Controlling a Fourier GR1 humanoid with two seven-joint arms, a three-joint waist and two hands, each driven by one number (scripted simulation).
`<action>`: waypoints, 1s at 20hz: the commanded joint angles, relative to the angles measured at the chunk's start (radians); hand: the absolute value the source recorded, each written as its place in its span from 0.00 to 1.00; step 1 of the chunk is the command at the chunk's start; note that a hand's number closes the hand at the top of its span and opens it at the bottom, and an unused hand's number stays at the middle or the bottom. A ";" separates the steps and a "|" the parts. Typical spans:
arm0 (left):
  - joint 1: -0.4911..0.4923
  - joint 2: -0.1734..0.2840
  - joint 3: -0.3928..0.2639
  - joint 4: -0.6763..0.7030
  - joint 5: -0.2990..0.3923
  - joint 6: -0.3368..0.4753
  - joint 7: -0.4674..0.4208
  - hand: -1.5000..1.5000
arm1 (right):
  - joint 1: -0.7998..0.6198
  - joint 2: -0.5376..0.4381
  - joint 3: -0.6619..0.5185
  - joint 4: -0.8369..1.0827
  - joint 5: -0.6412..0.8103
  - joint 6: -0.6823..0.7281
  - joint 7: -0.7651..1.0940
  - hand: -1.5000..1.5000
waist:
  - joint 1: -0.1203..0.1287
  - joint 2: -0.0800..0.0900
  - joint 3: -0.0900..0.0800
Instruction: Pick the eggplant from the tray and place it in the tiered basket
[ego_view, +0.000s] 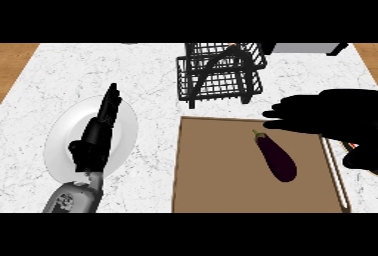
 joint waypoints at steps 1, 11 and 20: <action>-0.010 -0.006 0.008 0.016 -0.012 0.003 0.003 0.50 | 0.030 -0.085 0.036 0.040 0.098 -0.066 -0.278 0.00 | -0.009 -0.002 0.000; -0.017 -0.001 0.065 0.038 -0.001 -0.049 -0.013 0.50 | -0.015 0.091 0.063 0.274 0.257 -0.180 -0.236 0.00 | -0.014 -0.005 -0.002; -0.006 -0.070 0.034 0.086 -0.058 -0.001 -0.072 0.50 | -0.033 0.127 0.104 0.393 0.296 -0.209 -0.315 0.00 | -0.015 -0.005 -0.002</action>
